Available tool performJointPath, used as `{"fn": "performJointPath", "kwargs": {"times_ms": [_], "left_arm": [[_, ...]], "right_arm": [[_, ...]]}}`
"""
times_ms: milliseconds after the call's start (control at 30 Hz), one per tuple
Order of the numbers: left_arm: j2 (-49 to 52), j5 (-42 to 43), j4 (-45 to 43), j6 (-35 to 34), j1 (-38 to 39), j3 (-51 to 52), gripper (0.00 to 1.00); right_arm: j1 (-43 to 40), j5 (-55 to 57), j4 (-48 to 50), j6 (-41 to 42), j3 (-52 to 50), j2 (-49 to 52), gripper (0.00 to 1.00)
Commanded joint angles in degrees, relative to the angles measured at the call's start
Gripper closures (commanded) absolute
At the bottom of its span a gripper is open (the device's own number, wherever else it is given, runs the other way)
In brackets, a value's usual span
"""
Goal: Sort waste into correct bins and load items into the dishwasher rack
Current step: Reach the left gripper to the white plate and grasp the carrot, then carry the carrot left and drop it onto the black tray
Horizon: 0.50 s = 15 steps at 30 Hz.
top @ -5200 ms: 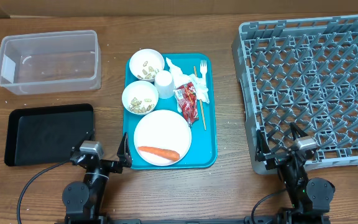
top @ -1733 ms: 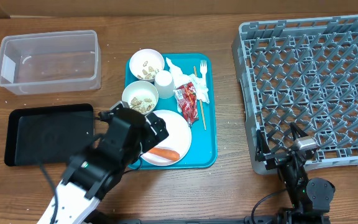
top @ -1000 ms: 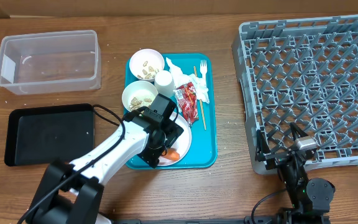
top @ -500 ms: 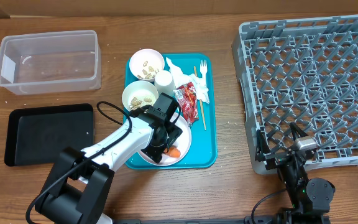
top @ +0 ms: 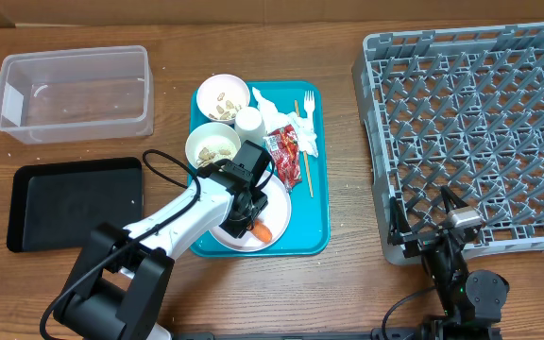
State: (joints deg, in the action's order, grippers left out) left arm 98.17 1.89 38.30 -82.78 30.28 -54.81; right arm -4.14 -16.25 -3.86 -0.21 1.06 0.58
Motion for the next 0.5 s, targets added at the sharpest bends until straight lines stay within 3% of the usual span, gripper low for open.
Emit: {"fn": "performJointPath", "kwargs": {"times_ms": [0, 200, 333, 467], "left_arm": [[1.9, 3.0, -0.2, 0.1, -0.5, 0.4, 0.53], [1.9, 6.6, 0.4, 0.5, -0.5, 0.4, 0.52], [1.9, 6.4, 0.4, 1.4, -0.7, 0.4, 0.65], [1.9, 4.2, 0.5, 2.0, -0.7, 0.4, 0.70]], "right_arm": [[-0.2, 0.2, 0.3, 0.0, -0.6, -0.4, 0.00], [-0.2, 0.2, 0.3, 0.0, -0.6, -0.4, 0.00], [-0.2, 0.2, 0.3, 0.0, -0.6, -0.4, 0.00], [-0.2, 0.2, 0.3, 0.0, -0.6, -0.4, 0.00]]}}
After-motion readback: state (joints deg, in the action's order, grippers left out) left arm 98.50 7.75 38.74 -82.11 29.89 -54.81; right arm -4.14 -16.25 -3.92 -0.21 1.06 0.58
